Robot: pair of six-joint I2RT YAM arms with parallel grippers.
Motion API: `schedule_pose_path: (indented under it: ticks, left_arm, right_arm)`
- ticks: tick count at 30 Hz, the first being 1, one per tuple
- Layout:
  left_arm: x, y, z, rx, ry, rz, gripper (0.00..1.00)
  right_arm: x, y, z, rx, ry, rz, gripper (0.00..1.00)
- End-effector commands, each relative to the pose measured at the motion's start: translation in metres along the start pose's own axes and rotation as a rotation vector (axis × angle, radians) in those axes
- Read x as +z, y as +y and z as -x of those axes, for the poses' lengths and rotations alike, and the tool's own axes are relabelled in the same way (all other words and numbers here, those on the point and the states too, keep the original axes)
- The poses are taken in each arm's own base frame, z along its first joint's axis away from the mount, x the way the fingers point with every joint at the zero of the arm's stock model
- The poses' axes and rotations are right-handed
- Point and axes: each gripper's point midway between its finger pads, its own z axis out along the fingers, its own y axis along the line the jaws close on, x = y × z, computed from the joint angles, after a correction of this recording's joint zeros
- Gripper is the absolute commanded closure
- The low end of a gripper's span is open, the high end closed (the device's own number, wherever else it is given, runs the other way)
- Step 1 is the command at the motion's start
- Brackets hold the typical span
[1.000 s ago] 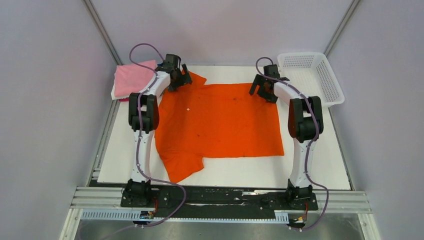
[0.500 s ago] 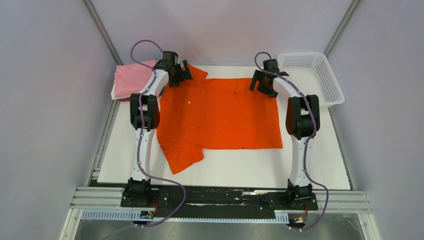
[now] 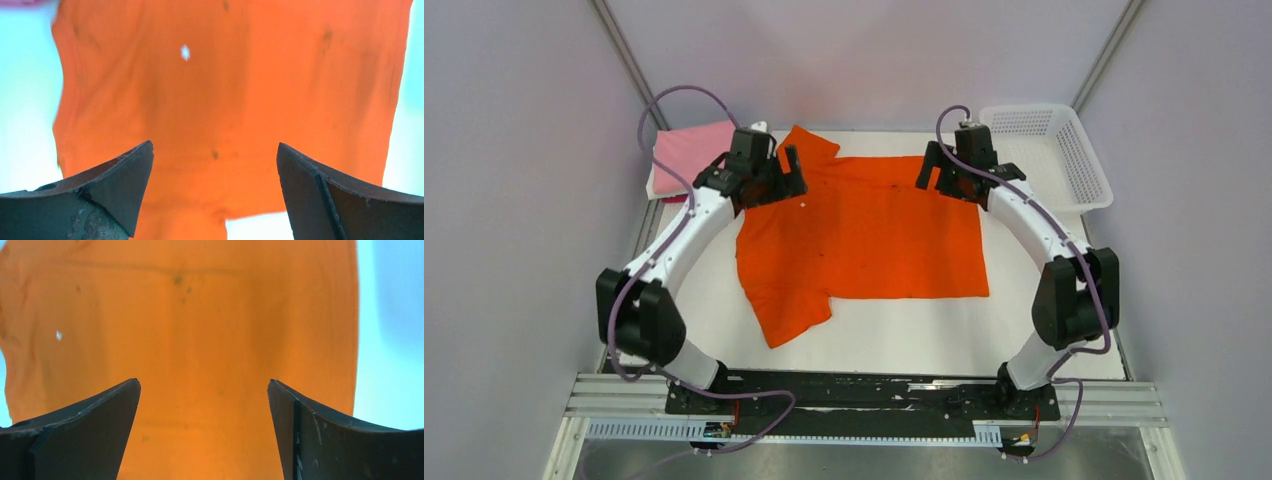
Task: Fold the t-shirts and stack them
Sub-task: Grab the side of the flattened tshirt closest away from the robot with both arms
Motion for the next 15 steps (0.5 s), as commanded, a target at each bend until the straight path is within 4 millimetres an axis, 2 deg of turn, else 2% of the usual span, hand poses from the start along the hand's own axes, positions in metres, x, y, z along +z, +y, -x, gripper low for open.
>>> schedule_pose_path:
  ticks: [1,2,3,4,5,7,10,12,15]
  left_arm:
    - [-0.033,0.026,-0.097,0.016,0.120,0.161,0.00]
    - [-0.049,0.023,-0.112,0.024,0.130,0.166,0.00]
    - [-0.053,0.033,-0.136,0.033,0.176,0.193,0.00]
    - [-0.066,0.034,-0.150,0.028,0.191,0.197,0.00]
    - [-0.069,0.045,-0.170,0.032,0.229,0.222,0.00]
    - [-0.085,0.054,-0.196,0.020,0.266,0.229,0.00]
    - [-0.097,0.071,-0.243,0.020,0.367,0.272,0.00]
    - [-0.100,0.077,-0.263,0.018,0.414,0.289,0.00]
    - [-0.100,0.082,-0.281,-0.002,0.454,0.319,0.00]
  right_arm:
    - [-0.033,-0.002,-0.038,0.115,0.019,0.018,0.00]
    - [-0.042,-0.007,-0.045,0.138,0.016,0.007,0.00]
    - [-0.051,-0.015,-0.054,0.161,0.006,-0.010,0.00]
    - [-0.058,-0.023,-0.062,0.180,-0.001,-0.030,0.00]
    - [-0.066,-0.030,-0.068,0.197,-0.018,-0.046,0.00]
    - [-0.080,-0.045,-0.079,0.235,-0.055,-0.078,0.00]
    - [-0.091,-0.061,-0.092,0.251,-0.099,-0.090,0.00]
    - [-0.093,-0.070,-0.096,0.256,-0.109,-0.112,0.00]
    - [-0.090,-0.078,-0.108,0.259,-0.090,-0.133,0.00]
